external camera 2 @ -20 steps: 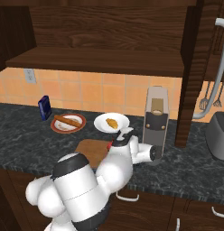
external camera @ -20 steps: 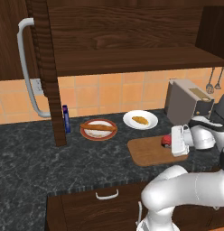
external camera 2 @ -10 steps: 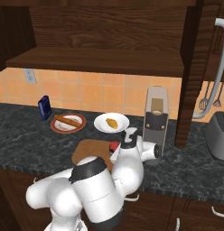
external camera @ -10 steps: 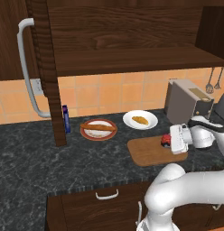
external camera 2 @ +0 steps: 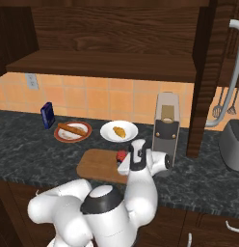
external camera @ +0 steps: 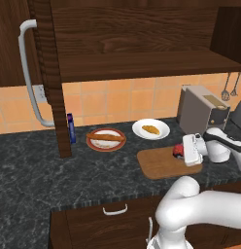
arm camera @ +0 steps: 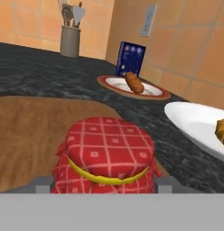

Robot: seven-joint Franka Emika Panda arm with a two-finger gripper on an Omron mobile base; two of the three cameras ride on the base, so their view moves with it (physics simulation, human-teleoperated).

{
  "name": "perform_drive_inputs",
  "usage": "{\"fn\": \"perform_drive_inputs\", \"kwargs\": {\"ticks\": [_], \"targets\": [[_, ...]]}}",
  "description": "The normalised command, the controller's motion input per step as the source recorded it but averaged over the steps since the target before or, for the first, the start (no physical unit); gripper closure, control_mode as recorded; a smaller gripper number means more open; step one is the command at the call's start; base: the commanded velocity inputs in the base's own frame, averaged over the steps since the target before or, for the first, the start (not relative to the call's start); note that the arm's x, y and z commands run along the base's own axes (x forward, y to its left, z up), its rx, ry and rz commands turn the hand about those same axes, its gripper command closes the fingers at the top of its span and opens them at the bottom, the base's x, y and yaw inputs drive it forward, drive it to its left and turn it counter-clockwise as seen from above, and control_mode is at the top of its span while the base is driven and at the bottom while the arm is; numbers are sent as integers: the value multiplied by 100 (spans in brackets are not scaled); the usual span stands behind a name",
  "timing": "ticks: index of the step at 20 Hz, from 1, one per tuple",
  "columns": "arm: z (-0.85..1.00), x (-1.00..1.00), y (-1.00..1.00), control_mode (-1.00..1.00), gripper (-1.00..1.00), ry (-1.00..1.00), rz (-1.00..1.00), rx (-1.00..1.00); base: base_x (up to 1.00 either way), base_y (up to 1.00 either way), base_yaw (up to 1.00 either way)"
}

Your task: From the different types of pastries on the counter, select a croissant and place it on the cutting board. Then retrieve a jar of jam from the cabinet and place it alongside the croissant on the cutting board.

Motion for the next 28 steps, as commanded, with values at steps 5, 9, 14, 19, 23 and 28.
{"fn": "perform_drive_inputs", "kwargs": {"ticks": [5, 9, 14, 19, 23, 28], "targets": [[0, -30, 4, -100, -100, 0, 4, 0, 0, 0, 0], [0, -32, 11, -100, -100, -1, 6, 0, 0, 0, 0], [7, -45, 3, -100, -100, -6, 3, 0, 0, 0, 0], [87, 58, 92, -100, -100, -32, -7, -20, 0, 0, 0], [100, 17, 84, -100, -100, -44, -21, -33, 0, 0, 0], [99, -75, 7, -100, -100, -21, -31, -17, 0, 0, 0]]}}
